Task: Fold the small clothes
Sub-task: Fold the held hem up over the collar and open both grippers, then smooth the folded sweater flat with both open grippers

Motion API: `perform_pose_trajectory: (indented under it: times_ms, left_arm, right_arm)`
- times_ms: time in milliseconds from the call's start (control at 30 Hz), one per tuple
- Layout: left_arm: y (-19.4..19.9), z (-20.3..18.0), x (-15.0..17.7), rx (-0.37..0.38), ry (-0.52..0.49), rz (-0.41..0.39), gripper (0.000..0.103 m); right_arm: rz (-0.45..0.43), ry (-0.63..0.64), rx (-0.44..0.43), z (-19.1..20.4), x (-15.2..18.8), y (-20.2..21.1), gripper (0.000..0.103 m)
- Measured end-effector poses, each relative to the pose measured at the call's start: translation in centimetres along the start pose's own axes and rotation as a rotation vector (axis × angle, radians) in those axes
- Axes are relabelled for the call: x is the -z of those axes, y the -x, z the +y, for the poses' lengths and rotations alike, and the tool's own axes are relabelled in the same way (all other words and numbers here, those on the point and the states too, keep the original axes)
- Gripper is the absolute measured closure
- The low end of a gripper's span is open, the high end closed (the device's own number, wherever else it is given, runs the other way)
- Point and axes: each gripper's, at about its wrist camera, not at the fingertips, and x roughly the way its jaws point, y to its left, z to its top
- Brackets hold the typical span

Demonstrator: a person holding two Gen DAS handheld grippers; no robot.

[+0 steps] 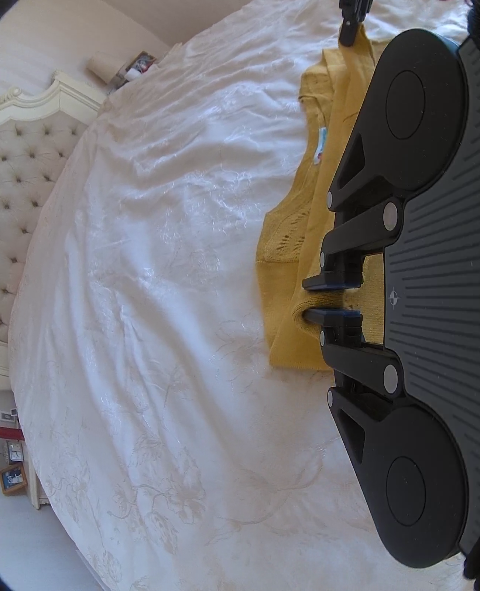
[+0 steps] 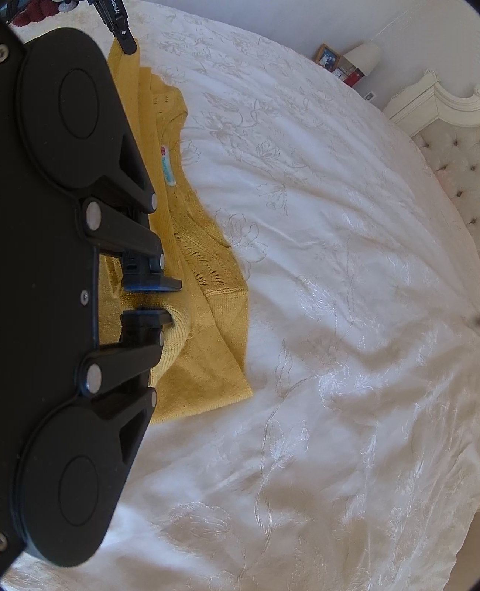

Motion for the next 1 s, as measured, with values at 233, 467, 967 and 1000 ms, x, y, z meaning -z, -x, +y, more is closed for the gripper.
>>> perform_pose_trajectory:
  times_ms: [233, 467, 967, 1000]
  left_arm:
    - [-0.1, 1.2, -1.2, -0.058, 0.004, -0.050, 0.076]
    - [2.6, -1.1, 2.1, -0.009, -0.140, -0.048, 0.069]
    - [-2.1, -3.8, 6.8, 0.023, -0.217, 0.091, 0.068]
    - [-2.6, -3.7, 6.2, 0.018, -0.215, 0.084, 0.068]
  right_arm:
    - [-0.042, 0.017, 0.067, 0.2, -0.6, -0.9, 0.075]
    - [-0.148, 0.130, 0.112, 1.7, 2.3, 1.0, 0.030]
    - [0.002, 0.341, 0.094, 6.3, 7.4, -2.9, 0.030]
    - [0.004, 0.347, 0.096, 6.4, 7.0, -3.3, 0.030]
